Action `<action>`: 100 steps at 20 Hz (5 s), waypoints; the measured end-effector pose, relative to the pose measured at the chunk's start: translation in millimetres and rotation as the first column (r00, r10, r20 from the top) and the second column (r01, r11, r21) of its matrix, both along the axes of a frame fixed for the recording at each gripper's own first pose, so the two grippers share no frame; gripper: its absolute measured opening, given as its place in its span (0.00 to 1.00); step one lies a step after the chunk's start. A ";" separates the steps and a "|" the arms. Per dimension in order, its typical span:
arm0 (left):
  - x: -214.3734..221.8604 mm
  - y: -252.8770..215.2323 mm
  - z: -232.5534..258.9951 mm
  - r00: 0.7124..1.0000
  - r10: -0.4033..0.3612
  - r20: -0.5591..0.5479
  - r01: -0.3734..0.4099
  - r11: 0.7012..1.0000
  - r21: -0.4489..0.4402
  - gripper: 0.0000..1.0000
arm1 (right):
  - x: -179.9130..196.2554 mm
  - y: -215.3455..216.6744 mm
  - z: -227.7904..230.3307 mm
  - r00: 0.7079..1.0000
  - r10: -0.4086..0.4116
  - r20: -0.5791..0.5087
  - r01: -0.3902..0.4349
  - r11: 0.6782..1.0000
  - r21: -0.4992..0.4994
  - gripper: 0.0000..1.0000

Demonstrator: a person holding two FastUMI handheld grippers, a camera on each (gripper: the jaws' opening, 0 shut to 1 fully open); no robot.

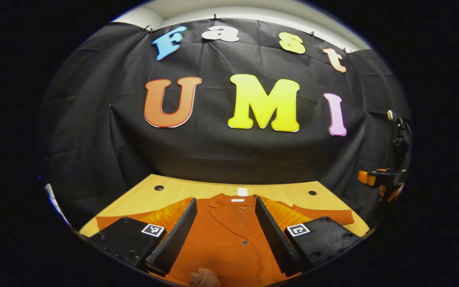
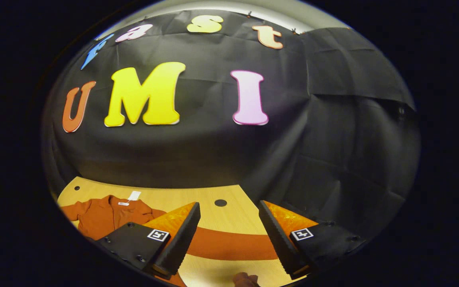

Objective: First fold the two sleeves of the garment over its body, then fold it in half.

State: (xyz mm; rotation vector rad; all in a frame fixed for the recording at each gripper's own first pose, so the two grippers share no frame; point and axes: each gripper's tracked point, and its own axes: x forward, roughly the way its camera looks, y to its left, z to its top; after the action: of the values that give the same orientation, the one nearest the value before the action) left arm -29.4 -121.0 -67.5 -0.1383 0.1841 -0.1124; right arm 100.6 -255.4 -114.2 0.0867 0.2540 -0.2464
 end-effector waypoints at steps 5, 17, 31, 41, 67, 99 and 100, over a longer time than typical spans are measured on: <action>-14.9 -29.5 -47.5 0.986 0.017 -0.164 -0.005 0.997 0.071 0.96 | 19.0 -81.7 -91.8 0.978 -0.075 -0.194 0.090 0.993 0.073 0.95; -36.2 -37.9 -98.5 0.932 0.142 -0.334 -0.082 0.979 0.187 0.96 | 33.1 -114.6 -235.5 0.835 0.016 -0.551 0.059 0.991 0.118 0.95; -57.1 -28.3 -136.7 0.888 0.200 -0.414 -0.107 0.966 0.236 0.95 | 25.8 -104.7 -260.7 0.509 0.224 -0.831 0.271 0.875 0.402 0.81; -85.5 -3.7 -146.4 0.835 0.316 -0.450 -0.223 0.943 0.248 0.95 | 21.3 -97.6 -269.2 0.469 0.296 -0.832 0.254 0.857 0.448 0.28; -64.3 159.2 -161.4 0.930 0.130 -0.345 -0.064 0.978 0.196 0.95 | 79.2 214.9 -35.6 0.684 0.409 -0.605 -0.114 0.878 0.465 0.02; -125.0 367.0 -236.4 0.714 0.466 -0.523 -0.440 0.879 0.182 0.95 | 34.3 607.1 -137.7 0.330 0.650 -0.684 -0.493 0.737 0.462 0.85; -118.8 379.1 -239.8 0.693 0.479 -0.539 -0.466 0.868 0.171 0.95 | 30.1 600.9 -134.1 0.327 0.649 -0.687 -0.499 0.736 0.458 0.86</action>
State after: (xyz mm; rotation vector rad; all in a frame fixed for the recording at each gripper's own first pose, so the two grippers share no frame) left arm -148.2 258.1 -307.4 -0.1930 0.7469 0.4647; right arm 130.7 345.5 -248.3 0.0307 1.2528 0.5176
